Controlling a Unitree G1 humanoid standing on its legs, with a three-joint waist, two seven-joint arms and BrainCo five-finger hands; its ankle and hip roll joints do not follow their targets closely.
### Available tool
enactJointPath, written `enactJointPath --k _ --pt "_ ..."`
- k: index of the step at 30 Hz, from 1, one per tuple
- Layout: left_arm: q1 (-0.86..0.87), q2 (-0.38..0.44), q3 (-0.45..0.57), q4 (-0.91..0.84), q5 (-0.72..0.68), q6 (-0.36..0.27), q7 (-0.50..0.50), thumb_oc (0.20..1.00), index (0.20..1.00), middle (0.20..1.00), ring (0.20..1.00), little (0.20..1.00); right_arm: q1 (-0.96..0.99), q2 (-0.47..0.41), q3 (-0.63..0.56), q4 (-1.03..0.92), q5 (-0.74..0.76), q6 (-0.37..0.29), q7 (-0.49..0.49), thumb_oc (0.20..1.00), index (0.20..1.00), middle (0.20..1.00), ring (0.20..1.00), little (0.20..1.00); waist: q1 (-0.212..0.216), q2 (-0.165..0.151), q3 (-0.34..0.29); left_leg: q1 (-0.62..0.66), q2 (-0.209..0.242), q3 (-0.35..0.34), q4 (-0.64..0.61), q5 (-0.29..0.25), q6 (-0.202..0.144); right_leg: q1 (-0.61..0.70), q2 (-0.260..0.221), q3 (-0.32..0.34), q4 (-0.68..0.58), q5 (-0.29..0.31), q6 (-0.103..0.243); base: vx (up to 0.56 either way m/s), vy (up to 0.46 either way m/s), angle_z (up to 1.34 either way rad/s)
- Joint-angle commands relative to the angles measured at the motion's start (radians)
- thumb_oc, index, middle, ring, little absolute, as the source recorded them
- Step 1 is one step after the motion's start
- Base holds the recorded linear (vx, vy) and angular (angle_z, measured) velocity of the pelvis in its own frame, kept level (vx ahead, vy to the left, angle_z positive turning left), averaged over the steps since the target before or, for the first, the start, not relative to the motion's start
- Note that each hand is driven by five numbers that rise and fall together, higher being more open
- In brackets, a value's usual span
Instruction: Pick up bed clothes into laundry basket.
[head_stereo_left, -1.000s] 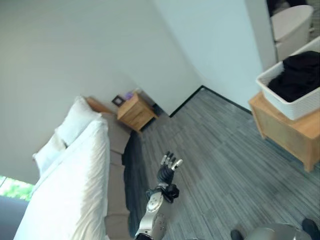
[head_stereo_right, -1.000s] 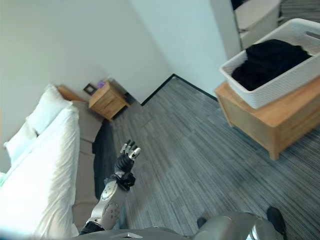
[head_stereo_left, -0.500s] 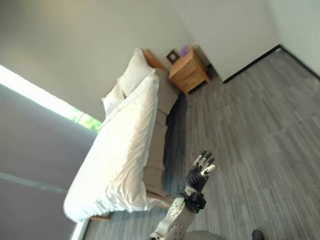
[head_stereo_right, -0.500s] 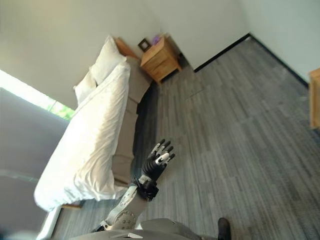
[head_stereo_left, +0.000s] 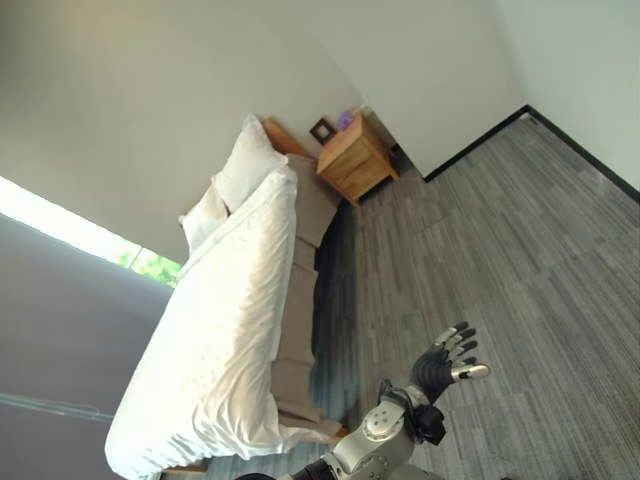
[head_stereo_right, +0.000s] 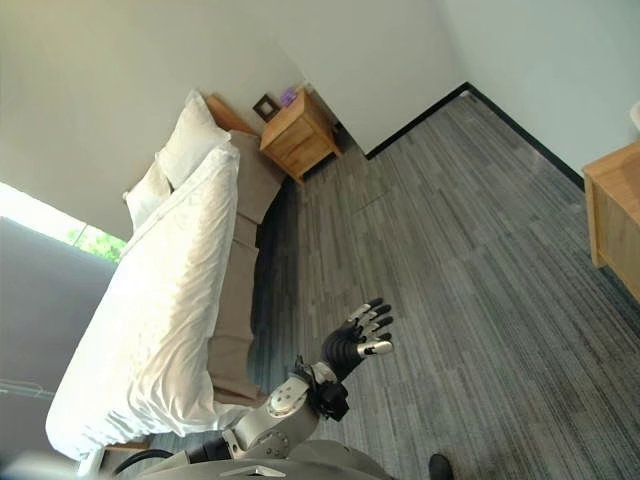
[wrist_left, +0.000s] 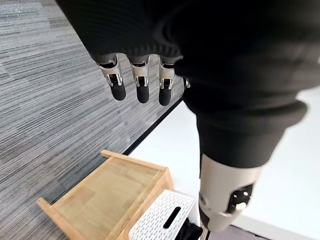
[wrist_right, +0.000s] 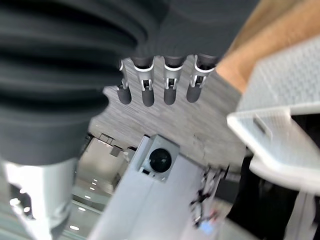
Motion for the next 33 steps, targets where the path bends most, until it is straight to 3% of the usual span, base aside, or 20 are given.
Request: enactJointPath --k 1,8,12,19,25,33 --pt "0.267 -0.618 -0.014 -0.02 0.05 -0.057 0.002 1.0 1.0 1.0 1.0 1.0 0.249 -0.117 0.193 0.041 -0.061 -0.054 0.061 1.0 1.0 1.0 1.0 1.0 0.138 0.175 -0.176 0.049 0.053 -0.072 -0.089 0.009 -0.026 0.165 0.143 -0.119 -0.164 -0.06 -0.093 0.0 0.0 0.0" --pt "0.283 -0.618 0.104 -0.003 0.091 -0.057 0.006 1.0 1.0 1.0 1.0 1.0 0.341 -0.117 0.193 -0.072 -0.058 -0.096 0.063 1.0 1.0 1.0 1.0 1.0 0.024 0.175 -0.169 0.071 0.031 -0.071 -0.089 0.016 -0.025 0.182 0.125 -0.095 -0.165 -0.074 -0.093 0.01 -0.007 0.01" --pt "0.288 -0.618 0.146 0.007 0.092 -0.056 0.004 1.0 1.0 1.0 1.0 1.0 0.345 -0.117 0.193 -0.068 -0.073 -0.103 0.06 1.0 1.0 1.0 1.0 1.0 -0.01 0.175 -0.151 0.075 0.024 -0.069 -0.089 0.022 -0.022 0.184 0.118 -0.086 -0.161 -0.076 -0.091 0.0 0.0 0.0" --pt "0.276 -0.618 0.154 0.009 0.097 -0.056 0.004 1.0 1.0 1.0 1.0 1.0 0.353 -0.117 0.193 -0.065 -0.096 -0.077 0.079 1.0 1.0 1.0 1.0 1.0 -0.004 0.175 -0.136 0.086 0.019 -0.079 -0.089 0.016 -0.02 0.197 0.115 -0.084 -0.166 -0.083 -0.091 0.0 0.001 0.0" --pt "0.29 -0.618 0.097 -0.017 0.094 -0.053 -0.002 1.0 1.0 1.0 1.0 1.0 0.405 -0.117 0.193 -0.133 -0.089 -0.032 0.114 1.0 1.0 1.0 1.0 1.0 0.047 0.175 -0.161 0.06 0.02 -0.078 -0.089 0.014 -0.02 0.176 0.115 -0.082 -0.17 -0.081 -0.092 0.02 0.005 -0.01" --pt "0.326 -0.618 0.091 -0.01 0.091 -0.055 0.002 1.0 1.0 1.0 1.0 1.0 0.432 -0.117 0.193 -0.126 -0.103 -0.034 0.114 1.0 1.0 1.0 1.0 1.0 0.041 0.175 -0.184 0.064 0.019 -0.08 -0.089 0.01 -0.019 0.177 0.115 -0.082 -0.169 -0.084 -0.091 0.0 0.001 0.01"
